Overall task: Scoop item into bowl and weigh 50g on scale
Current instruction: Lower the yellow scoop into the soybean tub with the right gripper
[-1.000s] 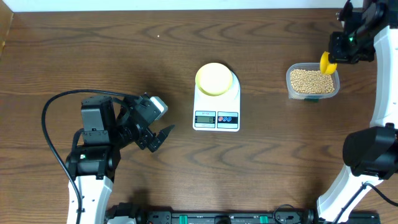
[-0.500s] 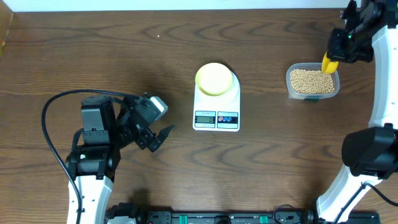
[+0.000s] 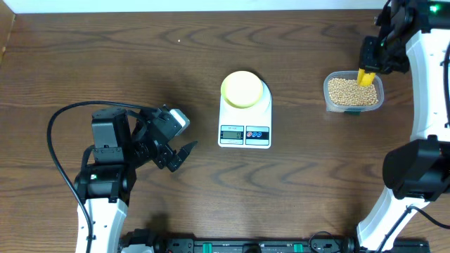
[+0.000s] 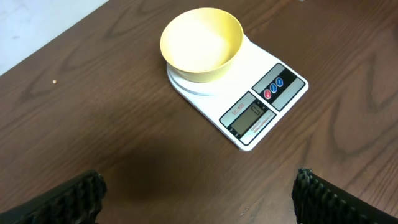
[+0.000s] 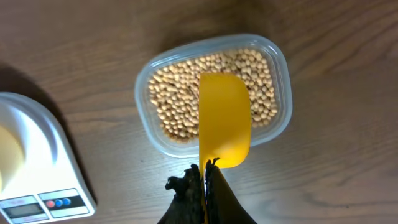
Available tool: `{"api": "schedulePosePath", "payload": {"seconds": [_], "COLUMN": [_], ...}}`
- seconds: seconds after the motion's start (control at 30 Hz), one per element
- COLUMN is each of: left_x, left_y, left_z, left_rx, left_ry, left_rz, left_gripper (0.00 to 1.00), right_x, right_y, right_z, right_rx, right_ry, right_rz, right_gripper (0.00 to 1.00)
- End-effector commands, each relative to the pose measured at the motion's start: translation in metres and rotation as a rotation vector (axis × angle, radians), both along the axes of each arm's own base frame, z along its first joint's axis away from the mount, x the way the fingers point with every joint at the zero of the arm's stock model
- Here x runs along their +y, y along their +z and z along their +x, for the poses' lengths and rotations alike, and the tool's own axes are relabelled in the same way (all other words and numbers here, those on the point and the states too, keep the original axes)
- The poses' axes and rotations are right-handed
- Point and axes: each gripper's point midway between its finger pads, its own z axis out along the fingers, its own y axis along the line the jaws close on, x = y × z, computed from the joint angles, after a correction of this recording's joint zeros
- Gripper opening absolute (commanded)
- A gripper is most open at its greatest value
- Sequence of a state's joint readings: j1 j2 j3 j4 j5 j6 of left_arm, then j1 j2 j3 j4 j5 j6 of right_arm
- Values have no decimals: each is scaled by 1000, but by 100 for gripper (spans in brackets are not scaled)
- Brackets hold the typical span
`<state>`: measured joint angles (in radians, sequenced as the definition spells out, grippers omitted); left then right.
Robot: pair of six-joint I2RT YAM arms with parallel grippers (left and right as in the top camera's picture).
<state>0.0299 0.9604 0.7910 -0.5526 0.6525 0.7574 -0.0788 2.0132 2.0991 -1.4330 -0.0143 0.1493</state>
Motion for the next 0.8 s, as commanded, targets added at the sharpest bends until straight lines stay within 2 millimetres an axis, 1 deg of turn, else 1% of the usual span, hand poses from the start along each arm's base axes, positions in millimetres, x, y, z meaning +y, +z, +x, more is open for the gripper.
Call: {"api": "schedulePosePath", "payload": {"seconds": [0.0, 0.17, 0.3, 0.43, 0.57, 0.77], "left_x": [-3, -3, -3, -3, -3, -3], "left_y": [0, 0, 0, 0, 0, 0], "left_z": [-1, -1, -1, -1, -1, -1], "left_rx": [-1, -1, -1, -1, -1, -1], "left_ry": [-15, -15, -15, -15, -15, -15], "left_rz": [-7, -6, -6, -6, -7, -6], "left_gripper": [98, 98, 98, 98, 98, 98], "right_x": [-8, -9, -11, -20, -26, -27], "right_y": [-8, -18, -31, -48, -60, -61], "right_z": [-5, -4, -3, -10, -16, -9], "right_rx": [32, 45, 56, 105, 140, 111], "right_ry": [31, 156, 248, 246, 231, 200], "right_rz": [-57, -91, -116, -163, -193, -193], "right_gripper": [1, 1, 1, 1, 1, 1]}}
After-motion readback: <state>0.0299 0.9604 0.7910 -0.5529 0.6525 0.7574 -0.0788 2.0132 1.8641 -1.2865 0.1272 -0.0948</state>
